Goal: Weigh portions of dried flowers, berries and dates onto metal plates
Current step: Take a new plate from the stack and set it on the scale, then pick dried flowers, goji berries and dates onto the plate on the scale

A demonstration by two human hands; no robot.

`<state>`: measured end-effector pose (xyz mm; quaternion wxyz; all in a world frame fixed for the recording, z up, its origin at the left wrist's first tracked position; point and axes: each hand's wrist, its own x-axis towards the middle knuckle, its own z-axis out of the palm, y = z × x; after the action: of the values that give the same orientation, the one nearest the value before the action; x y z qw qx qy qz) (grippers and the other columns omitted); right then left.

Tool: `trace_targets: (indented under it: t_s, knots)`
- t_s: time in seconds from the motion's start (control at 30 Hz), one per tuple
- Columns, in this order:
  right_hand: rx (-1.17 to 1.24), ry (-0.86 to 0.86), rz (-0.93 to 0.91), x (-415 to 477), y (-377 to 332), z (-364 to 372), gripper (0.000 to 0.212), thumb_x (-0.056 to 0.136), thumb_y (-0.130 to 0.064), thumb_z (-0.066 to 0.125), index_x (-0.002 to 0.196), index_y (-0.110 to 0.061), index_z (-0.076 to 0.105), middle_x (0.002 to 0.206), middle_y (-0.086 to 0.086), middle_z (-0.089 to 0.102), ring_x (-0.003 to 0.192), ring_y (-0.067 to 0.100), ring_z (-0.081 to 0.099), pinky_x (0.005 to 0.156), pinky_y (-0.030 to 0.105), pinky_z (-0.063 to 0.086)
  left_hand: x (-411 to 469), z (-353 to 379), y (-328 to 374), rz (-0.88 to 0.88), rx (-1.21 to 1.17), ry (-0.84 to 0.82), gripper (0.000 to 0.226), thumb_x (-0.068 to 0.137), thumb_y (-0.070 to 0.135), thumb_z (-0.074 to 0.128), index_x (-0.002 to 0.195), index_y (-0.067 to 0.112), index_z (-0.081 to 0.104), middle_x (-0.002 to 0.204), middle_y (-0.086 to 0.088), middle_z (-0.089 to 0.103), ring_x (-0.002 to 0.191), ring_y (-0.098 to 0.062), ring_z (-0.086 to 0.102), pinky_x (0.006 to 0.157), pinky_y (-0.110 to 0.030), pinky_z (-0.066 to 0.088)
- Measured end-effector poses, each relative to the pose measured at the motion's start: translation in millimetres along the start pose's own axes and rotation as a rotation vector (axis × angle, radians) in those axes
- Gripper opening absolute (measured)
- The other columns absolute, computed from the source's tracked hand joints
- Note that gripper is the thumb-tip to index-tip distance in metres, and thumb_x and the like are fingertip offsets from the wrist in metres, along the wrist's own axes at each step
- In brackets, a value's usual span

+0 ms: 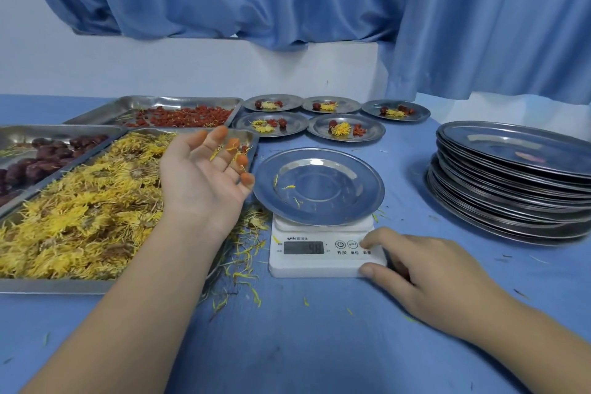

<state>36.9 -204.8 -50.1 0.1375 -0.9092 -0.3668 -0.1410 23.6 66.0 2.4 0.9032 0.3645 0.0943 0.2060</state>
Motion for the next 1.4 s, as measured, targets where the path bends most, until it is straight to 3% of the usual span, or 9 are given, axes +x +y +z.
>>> trace_targets:
  t_s: [0.2, 0.27, 0.4, 0.53, 0.67, 0.8, 1.07, 1.3, 1.4]
  knots:
    - [0.174, -0.029, 0.062, 1.6, -4.5, -4.5, 0.060, 0.069, -0.084, 0.027, 0.099, -0.038, 0.051, 0.074, -0.025, 0.054, 0.068, 0.000, 0.051, 0.059, 0.011, 0.039, -3.4, 4.0, -0.1, 0.005, 0.028, -0.024, 0.022, 0.086, 0.030, 0.047, 0.092, 0.017, 0.063, 0.081, 0.001, 0.059, 0.065, -0.016, 0.050, 0.057, -0.027, 0.037]
    - [0.066, -0.017, 0.030, 0.7, -6.4, -4.9, 0.057, 0.073, -0.084, 0.024, 0.099, -0.039, 0.049, 0.077, -0.027, 0.053, 0.070, -0.002, 0.051, 0.050, 0.014, 0.036, -4.0, 5.3, -0.8, 0.004, 0.046, -0.034, 0.021, 0.086, 0.030, 0.048, 0.092, 0.017, 0.063, 0.080, 0.001, 0.060, 0.063, -0.015, 0.050, 0.057, -0.027, 0.037]
    - [0.018, 0.145, -0.027, 11.5, -11.3, -9.1, 0.036, 0.084, -0.060, 0.040, 0.076, -0.030, 0.058, 0.049, -0.018, 0.036, 0.050, 0.003, 0.040, 0.046, 0.018, 0.032, -5.2, 6.0, -1.3, 0.027, 0.108, -0.071, 0.022, 0.087, 0.030, 0.049, 0.093, 0.016, 0.065, 0.077, 0.003, 0.062, 0.062, -0.014, 0.053, 0.058, -0.027, 0.038]
    - [0.011, 0.159, -0.061, 44.0, -28.6, -13.4, 0.050, 0.089, -0.054, 0.038, 0.053, -0.019, 0.041, 0.046, -0.004, 0.035, 0.047, 0.013, 0.039, 0.046, 0.031, 0.035, -6.0, 7.3, -3.3, 0.072, 0.196, -0.133, 0.021, 0.088, 0.029, 0.048, 0.091, 0.017, 0.065, 0.070, 0.005, 0.060, 0.059, -0.012, 0.052, 0.057, -0.027, 0.036]
    - [0.046, 0.160, -0.033, 50.4, -41.1, -5.6, 0.053, 0.090, -0.050, 0.039, 0.050, -0.017, 0.027, 0.043, -0.001, 0.026, 0.043, 0.015, 0.032, 0.044, 0.033, 0.033, -6.3, 9.9, -5.2, 0.111, 0.268, -0.136, 0.019, 0.082, 0.030, 0.055, 0.091, 0.017, 0.066, 0.076, 0.003, 0.059, 0.058, -0.012, 0.051, 0.057, -0.027, 0.035]
    - [0.095, 0.133, 0.038, 37.0, -31.7, 1.2, 0.046, 0.089, -0.050, 0.048, 0.055, -0.019, 0.045, 0.045, -0.004, 0.040, 0.046, 0.011, 0.040, 0.046, 0.030, 0.034, -10.7, 15.4, -7.1, 0.131, 0.328, -0.161, 0.027, 0.070, 0.033, 0.058, 0.089, 0.017, 0.067, 0.077, 0.002, 0.062, 0.057, -0.012, 0.053, 0.054, -0.025, 0.037]
    - [0.228, 0.164, 0.133, 36.3, -26.5, -8.9, 0.033, 0.082, -0.045, 0.056, 0.056, -0.026, 0.048, 0.057, -0.017, 0.053, 0.065, 0.008, 0.050, 0.046, 0.025, 0.033, -19.2, 16.9, -12.1, 0.449, 0.888, -0.293, 0.017, 0.079, 0.032, 0.055, 0.093, 0.033, 0.065, 0.091, 0.011, 0.061, 0.083, -0.012, 0.057, 0.070, -0.016, 0.047]
    - [0.269, 0.209, 0.050, 38.8, -26.7, -6.8, 0.037, 0.081, -0.033, 0.065, 0.051, -0.024, 0.044, 0.047, -0.009, 0.045, 0.055, 0.012, 0.044, 0.048, 0.024, 0.033, 9.9, 10.3, 38.1, 0.594, 1.290, -0.177, 0.008, 0.092, 0.029, 0.057, 0.094, 0.036, 0.062, 0.091, 0.013, 0.063, 0.075, 0.004, 0.056, 0.059, -0.007, 0.042]
    - [0.280, 0.204, 0.047, 41.9, -27.7, -4.3, 0.040, 0.082, -0.034, 0.066, 0.052, -0.023, 0.041, 0.047, -0.008, 0.044, 0.050, 0.013, 0.041, 0.049, 0.025, 0.035, 37.5, 0.4, 83.4, 0.597, 1.444, -0.074, 0.009, 0.093, 0.028, 0.056, 0.091, 0.035, 0.061, 0.089, 0.012, 0.065, 0.075, -0.002, 0.061, 0.064, -0.020, 0.051]
